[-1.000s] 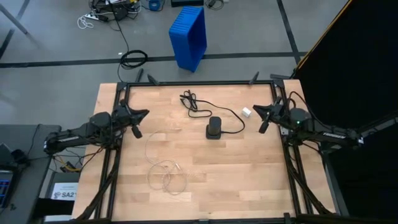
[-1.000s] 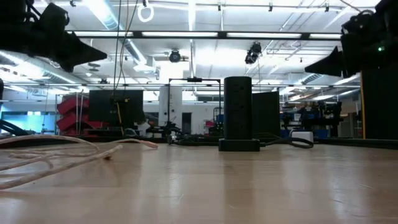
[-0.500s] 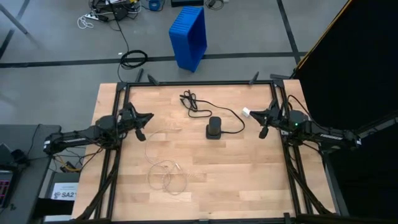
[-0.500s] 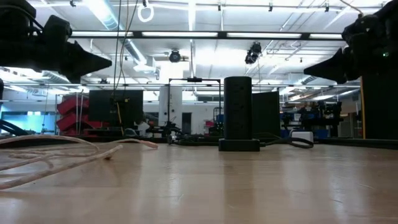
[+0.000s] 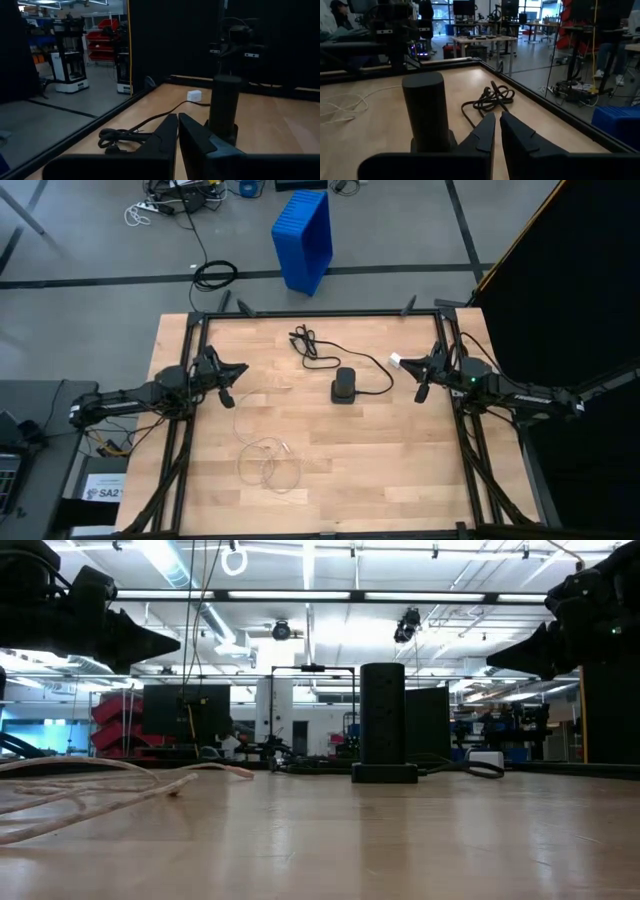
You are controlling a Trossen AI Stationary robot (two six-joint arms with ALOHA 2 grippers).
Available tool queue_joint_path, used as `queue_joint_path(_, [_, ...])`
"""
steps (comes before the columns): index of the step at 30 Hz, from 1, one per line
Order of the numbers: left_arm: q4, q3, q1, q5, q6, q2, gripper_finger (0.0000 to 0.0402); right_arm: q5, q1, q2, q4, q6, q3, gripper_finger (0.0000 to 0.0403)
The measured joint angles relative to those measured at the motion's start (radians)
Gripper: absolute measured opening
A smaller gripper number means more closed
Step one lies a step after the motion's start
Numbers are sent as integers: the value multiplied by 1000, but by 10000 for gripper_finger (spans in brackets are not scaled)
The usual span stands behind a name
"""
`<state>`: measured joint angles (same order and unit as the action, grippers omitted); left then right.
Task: Insert USB
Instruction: Return to Home Position
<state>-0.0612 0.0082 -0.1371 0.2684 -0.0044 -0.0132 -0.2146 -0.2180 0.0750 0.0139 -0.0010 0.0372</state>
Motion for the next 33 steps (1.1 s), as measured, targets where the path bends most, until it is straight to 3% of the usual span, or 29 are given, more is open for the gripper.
queue_joint_path(33, [0, -1, 0, 0, 0, 0, 1, 0, 0, 0, -5, -1, 2, 1])
